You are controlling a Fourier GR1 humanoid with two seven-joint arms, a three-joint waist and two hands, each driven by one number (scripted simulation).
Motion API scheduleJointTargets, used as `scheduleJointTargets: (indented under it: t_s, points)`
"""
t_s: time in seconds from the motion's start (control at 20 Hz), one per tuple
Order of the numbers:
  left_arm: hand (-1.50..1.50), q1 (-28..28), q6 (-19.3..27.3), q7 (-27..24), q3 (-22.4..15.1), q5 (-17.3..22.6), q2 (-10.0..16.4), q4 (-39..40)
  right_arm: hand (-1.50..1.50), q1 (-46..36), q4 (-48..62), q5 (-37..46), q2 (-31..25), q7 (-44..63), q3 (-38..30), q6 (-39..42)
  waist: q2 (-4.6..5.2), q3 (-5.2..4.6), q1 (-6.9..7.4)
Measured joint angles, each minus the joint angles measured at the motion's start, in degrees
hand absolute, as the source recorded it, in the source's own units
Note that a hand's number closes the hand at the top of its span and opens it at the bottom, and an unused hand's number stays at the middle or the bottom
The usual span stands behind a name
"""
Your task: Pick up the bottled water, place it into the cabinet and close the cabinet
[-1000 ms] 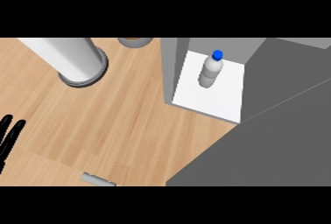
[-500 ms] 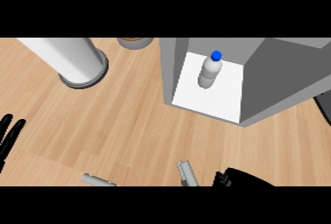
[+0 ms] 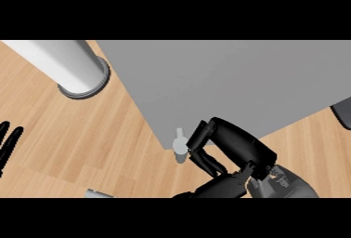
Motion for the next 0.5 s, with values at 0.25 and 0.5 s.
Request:
scheduleJointTargets:
  t_s: [0.25,0.5]
  points:
    - [-1.5,0.6,-0.4,-0.5,0.4,0.0,-0.3,0.9,1.5,-11.0,10.7,2.4,3.0,1.4,-4.6,-9.5,-0.22,0.19,-0.89]
    - [-1.5,0.8,-0.9,-0.6,0.6,0.3,-0.7,1.1,1.5,-17.4,18.4,1.9,4.1,2.5,-6.0,-16.7,-0.82,0.7,-2.07]
